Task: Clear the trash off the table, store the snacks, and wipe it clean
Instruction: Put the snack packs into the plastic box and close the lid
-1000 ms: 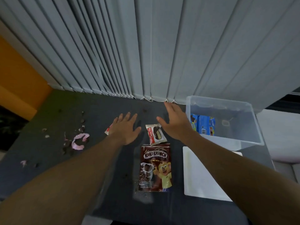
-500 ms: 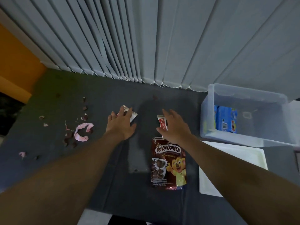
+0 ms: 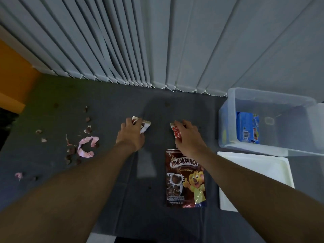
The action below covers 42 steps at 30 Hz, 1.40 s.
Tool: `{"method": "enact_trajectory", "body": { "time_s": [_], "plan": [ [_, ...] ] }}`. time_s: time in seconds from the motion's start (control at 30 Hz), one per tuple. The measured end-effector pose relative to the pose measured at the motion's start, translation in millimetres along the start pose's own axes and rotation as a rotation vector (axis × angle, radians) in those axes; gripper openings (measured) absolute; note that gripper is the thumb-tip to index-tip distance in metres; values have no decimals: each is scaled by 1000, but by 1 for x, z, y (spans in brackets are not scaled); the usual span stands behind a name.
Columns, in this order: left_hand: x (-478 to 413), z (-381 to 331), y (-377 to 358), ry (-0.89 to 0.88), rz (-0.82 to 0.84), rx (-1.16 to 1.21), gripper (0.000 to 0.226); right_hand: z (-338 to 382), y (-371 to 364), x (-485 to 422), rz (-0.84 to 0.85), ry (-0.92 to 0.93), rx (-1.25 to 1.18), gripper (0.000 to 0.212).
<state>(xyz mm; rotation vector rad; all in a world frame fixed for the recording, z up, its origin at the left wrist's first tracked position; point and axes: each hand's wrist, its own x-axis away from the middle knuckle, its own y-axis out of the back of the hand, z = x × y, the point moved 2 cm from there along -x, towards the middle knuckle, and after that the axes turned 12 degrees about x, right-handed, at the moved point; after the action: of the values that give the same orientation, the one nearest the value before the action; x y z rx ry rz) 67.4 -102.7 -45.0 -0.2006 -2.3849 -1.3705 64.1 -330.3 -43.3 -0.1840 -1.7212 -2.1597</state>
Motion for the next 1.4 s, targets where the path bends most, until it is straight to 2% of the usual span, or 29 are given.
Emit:
{"method": "enact_trajectory", "body": {
  "time_s": [0.27,0.47,0.73,1.0,1.13,1.23,1.33,1.4],
  "plan": [
    [17,-47,25,-100,-45,37,59,2,60,5,-197,61,-35,70],
    [24,-99,40,-199,-97,40,61,-22,113,26,-517,103,-79,59],
    [27,-183,39,-360,-101,127,49,-110,153,53,-442,-140,-61,63],
    [17,-233,19,-457,-79,92,52,-199,140,73,-383,-333,-100,64],
    [5,-239,9,-450,-63,95,51,-231,125,69,-391,-360,-56,61],
    [-3,-241,3,-444,-56,112,52,-249,115,58,-272,-419,-42,55],
    [-13,-239,-3,-427,-35,125,55,-261,105,43,-111,-450,-35,59],
    [-18,-235,-8,-401,-9,122,57,-267,99,35,-104,-469,-24,64]
  ]
}}
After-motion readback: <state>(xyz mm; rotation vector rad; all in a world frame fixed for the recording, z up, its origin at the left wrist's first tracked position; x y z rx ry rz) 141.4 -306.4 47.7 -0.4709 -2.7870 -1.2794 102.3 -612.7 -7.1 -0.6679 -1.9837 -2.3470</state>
